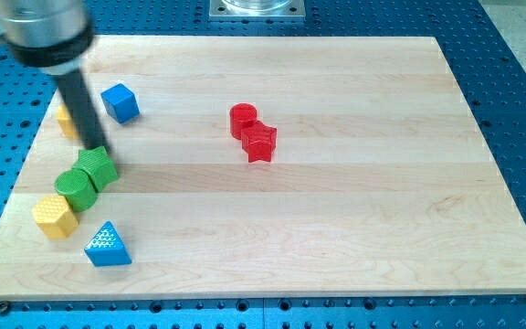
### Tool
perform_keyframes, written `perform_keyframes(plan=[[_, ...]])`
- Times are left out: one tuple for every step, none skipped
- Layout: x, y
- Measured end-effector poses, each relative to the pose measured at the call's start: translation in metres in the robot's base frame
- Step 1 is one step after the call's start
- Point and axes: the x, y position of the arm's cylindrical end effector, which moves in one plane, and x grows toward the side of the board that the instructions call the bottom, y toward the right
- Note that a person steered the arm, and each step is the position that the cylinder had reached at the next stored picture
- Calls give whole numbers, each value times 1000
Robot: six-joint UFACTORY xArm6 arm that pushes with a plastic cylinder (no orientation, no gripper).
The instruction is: Push the heart closely to the red star
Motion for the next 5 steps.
perform_keyframes(plan=[[-16, -58], [-47, -28], [-32, 58], [-14, 128], [1, 60]])
